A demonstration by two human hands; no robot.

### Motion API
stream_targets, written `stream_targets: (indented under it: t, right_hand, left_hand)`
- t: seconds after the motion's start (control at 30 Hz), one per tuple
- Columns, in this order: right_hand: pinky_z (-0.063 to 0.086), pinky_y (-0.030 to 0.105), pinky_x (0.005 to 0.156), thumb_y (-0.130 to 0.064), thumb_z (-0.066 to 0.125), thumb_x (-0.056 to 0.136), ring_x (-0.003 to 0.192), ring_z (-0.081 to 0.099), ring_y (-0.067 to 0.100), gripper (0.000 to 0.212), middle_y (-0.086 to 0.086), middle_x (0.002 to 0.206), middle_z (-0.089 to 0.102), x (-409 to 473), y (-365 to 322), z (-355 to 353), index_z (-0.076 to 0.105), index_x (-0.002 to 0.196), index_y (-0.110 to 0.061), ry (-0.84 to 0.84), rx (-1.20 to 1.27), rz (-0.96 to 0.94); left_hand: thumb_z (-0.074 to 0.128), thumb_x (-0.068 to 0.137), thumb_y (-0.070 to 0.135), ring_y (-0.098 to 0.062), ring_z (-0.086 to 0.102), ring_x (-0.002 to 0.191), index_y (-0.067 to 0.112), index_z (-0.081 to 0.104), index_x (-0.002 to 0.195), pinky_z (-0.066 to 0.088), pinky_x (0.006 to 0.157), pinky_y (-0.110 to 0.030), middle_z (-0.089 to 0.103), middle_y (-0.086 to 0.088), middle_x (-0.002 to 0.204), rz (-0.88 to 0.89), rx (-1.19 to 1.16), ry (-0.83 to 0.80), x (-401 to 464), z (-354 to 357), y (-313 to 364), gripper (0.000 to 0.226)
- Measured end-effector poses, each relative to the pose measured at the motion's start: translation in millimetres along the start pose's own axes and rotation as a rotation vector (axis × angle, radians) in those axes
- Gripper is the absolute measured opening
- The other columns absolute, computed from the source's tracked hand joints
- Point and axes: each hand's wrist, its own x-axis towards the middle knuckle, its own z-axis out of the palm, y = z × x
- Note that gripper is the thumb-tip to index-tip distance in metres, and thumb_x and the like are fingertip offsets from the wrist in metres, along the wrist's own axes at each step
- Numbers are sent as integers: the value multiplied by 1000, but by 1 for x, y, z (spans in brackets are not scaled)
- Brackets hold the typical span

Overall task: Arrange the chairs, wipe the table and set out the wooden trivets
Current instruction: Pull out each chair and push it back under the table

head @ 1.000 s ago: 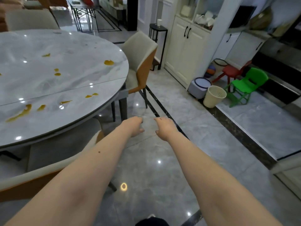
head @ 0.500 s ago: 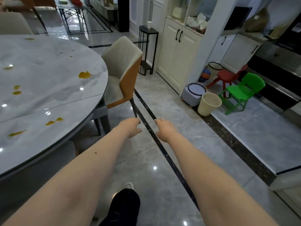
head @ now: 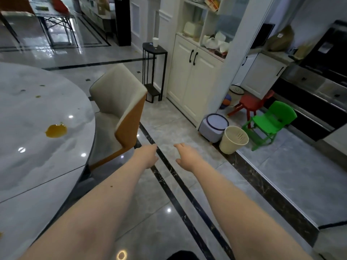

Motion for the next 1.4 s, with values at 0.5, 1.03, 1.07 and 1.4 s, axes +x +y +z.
stream_targets:
  t: [0.5, 1.03, 1.07, 1.4]
  right_hand:
    - [37, 38, 106, -20, 54, 92, 129, 42, 30, 54, 13, 144, 40, 293, 77, -100, 34, 142, -9, -100, -50, -253]
    - [30, 35, 109, -8, 60, 87, 132, 38, 25, 65, 8, 146, 38, 554, -6, -166, 30, 145, -14, 36, -215, -702]
    - [29, 35, 110, -7, 61, 86, 132, 37, 25, 67, 8, 146, 37, 567, -15, -170, 29, 145, -13, 44, -233, -739]
    - [19, 35, 115, -6, 62, 83, 137, 30, 25, 68, 7, 147, 34, 677, -75, -176, 34, 144, -15, -12, -505, -1122]
  left_hand:
    - [47, 95, 33, -27, 57, 106, 12, 52, 121, 46, 93, -39, 60, -9, 116, -430, -214, 293, 244, -106, -28, 33]
    - [57, 84, 57, -28, 52, 111, 11, 44, 130, 45, 97, -44, 52, -12, 126, -681, -645, 172, 410, -187, -116, 67]
    - [59, 83, 56, -28, 51, 115, 11, 41, 134, 44, 98, -44, 50, -12, 130, -698, -646, 131, 416, -192, -123, 70]
    - [76, 55, 66, -26, 35, 135, 21, 27, 147, 28, 112, -47, 35, -4, 148, -869, -895, -222, 443, -210, -174, 114]
